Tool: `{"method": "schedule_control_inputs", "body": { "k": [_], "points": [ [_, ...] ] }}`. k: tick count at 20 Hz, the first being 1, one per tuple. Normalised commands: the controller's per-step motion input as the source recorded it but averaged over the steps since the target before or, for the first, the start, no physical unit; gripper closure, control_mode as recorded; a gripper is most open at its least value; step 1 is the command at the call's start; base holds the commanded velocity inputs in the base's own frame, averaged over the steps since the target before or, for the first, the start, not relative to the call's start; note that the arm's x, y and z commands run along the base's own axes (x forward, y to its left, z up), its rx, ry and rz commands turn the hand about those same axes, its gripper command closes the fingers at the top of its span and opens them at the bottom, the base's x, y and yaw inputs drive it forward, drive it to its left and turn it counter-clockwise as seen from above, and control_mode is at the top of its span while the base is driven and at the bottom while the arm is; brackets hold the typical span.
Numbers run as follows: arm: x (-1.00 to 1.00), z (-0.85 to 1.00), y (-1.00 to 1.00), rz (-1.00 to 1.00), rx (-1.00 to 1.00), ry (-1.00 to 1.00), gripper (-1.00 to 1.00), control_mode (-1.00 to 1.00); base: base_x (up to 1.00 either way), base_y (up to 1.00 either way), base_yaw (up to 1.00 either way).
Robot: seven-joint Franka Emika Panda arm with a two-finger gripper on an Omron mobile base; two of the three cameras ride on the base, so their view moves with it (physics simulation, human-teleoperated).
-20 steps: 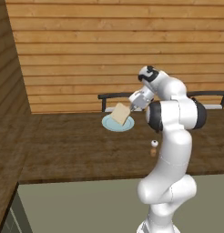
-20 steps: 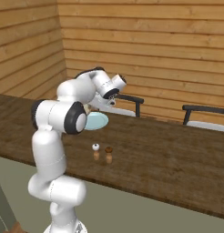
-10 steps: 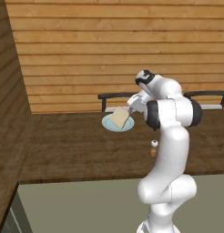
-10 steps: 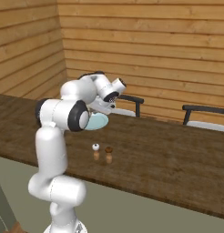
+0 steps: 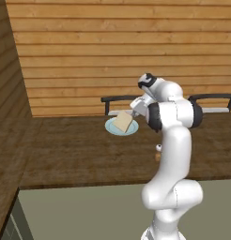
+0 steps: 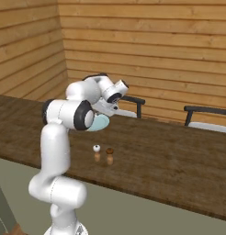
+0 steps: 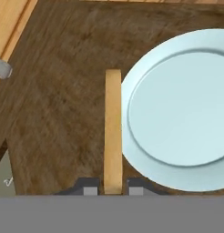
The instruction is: Start the toaster. Once the lever pops up, take the bread to the plate on the dining counter.
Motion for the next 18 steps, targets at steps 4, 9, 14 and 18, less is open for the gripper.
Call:
{"method": "schedule_control_inputs", "body": {
  "k": [4,9,14,18],
  "points": [
    [0.23,-0.24,0.0,0.0,0.0,0.07,1.0,-1.0,0.0,0.0,0.0],
    [0.24,-0.22,0.0,0.0,0.0,0.07,1.0,-1.0,0.0,0.0,0.0],
    [0.23,-0.14,0.0,0.0,-0.01,0.05,1.0,-1.0,0.0,0.0,0.0],
    [0.13,-0.11,0.0,0.0,0.0,0.05,1.0,-1.0,0.0,0.0,0.0]
  ]
}}
